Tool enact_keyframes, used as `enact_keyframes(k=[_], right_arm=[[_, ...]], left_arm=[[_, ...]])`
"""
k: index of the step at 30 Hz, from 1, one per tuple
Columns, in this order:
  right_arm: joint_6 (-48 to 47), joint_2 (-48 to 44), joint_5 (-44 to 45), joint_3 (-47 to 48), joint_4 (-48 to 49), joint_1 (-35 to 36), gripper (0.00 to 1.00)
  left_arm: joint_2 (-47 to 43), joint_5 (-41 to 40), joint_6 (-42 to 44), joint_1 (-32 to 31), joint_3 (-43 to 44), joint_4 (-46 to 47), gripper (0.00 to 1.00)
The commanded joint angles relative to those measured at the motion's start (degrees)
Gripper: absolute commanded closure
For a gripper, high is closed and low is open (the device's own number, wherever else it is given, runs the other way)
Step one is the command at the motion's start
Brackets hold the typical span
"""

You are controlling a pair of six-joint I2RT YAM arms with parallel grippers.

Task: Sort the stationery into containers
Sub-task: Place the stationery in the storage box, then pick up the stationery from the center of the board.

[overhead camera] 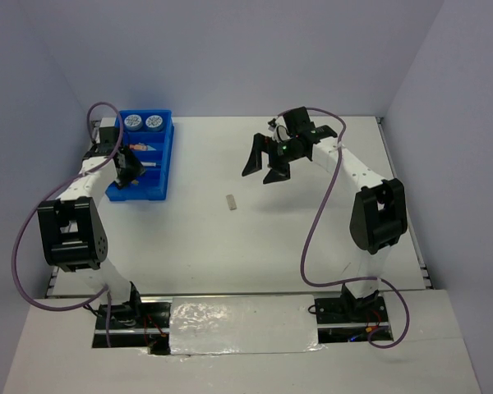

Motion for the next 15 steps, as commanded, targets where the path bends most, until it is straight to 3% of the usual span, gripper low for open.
enact_keyframes(k=[1, 6, 11, 15], right_arm=[[-2.12, 0.22, 0.74, 2.71, -1.90, -0.03, 0.00], [-2.38, -1.01, 1.00, 1.92, -1.72, -0.38, 0.00], [-3.08, -2.59, 1.53, 1.48, -2.42, -0.91, 0.00], [-4.40, -4.35, 3.63, 1.39, -4.27, -2.66, 0.00]], left_arm=[[-2.09, 0.01, -0.12, 0.25, 3.39, -0.44, 0.34], [-4.73, 0.36, 0.50, 0.16, 5.42, -0.88, 0.19], [-5.52, 4.23, 1.82, -3.25, 8.31, -1.31, 0.20], [-3.68, -3.05, 1.39, -21.14, 13.49, -4.65, 0.15]])
